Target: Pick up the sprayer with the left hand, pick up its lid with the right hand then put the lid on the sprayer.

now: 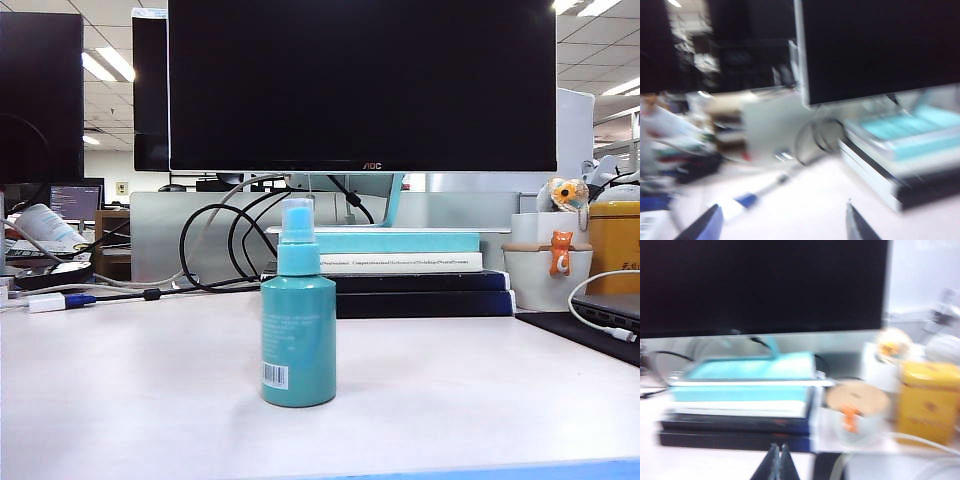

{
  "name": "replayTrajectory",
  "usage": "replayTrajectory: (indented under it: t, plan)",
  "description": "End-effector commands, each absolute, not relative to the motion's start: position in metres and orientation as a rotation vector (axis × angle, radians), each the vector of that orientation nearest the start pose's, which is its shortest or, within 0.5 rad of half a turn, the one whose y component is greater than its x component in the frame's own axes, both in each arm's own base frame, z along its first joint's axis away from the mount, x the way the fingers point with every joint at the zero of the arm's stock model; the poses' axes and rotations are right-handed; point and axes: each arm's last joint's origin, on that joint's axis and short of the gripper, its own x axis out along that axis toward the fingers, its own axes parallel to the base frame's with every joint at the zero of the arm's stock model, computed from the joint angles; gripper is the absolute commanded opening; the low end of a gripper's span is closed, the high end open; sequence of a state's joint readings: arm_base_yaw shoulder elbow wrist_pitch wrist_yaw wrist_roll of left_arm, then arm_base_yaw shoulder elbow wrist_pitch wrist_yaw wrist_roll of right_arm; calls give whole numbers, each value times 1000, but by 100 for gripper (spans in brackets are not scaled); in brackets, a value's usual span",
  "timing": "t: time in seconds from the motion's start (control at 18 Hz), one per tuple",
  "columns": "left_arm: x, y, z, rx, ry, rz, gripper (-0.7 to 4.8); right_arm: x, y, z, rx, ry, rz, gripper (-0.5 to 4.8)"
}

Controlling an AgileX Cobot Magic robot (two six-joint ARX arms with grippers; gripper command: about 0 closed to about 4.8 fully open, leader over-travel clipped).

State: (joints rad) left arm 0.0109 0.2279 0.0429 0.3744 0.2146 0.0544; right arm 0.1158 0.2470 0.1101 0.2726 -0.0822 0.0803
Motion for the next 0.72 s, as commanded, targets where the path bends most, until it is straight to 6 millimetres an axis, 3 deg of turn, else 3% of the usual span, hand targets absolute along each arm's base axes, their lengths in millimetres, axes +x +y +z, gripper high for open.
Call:
replayTrajectory:
  t: [0.06, 0.17, 0.39, 0.44, 0.72]
  plan:
    - [104, -3, 191, 64, -200, -133, 328, 110, 11, 200, 132, -163, 202, -4]
    - [102, -3, 186, 57, -166, -140, 254, 111, 12, 187, 142, -114, 251, -4]
    - [98, -3, 183, 56, -148, -143, 221, 111, 12, 182, 150, -88, 255, -5]
    - [95, -3, 184, 60, -175, -138, 143, 110, 12, 183, 149, -99, 255, -5]
    - [96, -4, 175, 58, -80, -148, 14, 104, 10, 170, 70, -27, 191, -5]
